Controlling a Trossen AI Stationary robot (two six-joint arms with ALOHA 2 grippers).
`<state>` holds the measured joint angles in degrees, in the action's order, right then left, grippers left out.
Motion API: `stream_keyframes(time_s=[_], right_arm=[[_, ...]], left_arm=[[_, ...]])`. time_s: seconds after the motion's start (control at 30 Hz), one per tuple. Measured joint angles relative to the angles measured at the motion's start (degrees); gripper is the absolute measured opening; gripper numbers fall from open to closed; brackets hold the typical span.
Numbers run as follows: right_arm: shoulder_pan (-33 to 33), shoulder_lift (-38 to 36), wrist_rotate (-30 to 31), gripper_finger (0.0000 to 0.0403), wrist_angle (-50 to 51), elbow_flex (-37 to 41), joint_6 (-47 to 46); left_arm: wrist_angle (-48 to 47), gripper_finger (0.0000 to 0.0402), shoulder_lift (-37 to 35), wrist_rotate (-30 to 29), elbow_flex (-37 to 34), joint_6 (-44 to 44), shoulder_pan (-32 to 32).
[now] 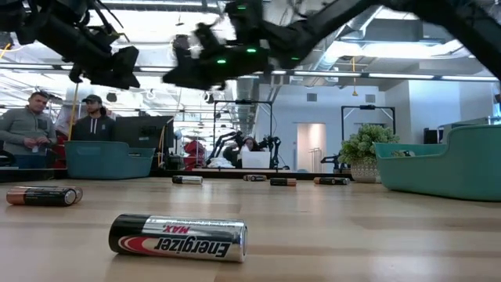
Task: Sort batteries
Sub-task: Put the brown-block battery into the green bin
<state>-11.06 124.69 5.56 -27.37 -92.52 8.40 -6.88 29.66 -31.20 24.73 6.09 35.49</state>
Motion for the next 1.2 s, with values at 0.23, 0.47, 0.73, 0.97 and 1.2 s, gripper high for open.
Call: stream_keyframes(time_s=[0.23, 0.47, 0.73, 0.97, 1.2], right_arm=[[-1.13, -15.5, 0.48, 0.0228, -3.04, 23.14, -0.78], [-2.33, -32.62, 1.05, 0.0228, -13.3, 44.78, -4.17], [-0.48, -44.44, 2.5, 0.0228, -5.74, 55.78, -4.06], [0.23, -44.21, 3.34, 0.0228, 7.48, 54.88, -6.29], [0.8, -36.9, 3.32, 0.0228, 11.64, 51.08, -7.06]], left_arm=[[1.29, 0.0164, 3.94, 12.73, 0.0, -2.08, -0.59], [4.51, 0.0164, 12.73, 18.58, 0.0, -6.23, -5.2], [13.75, 0.0164, 22.96, 21.32, 0.0, -10.07, -11.87], [21.15, 0.0164, 31.18, 22.06, -0.02, -10.11, -15.58], [24.39, 0.0164, 34.89, 23.94, -0.02, -9.47, -16.79]])
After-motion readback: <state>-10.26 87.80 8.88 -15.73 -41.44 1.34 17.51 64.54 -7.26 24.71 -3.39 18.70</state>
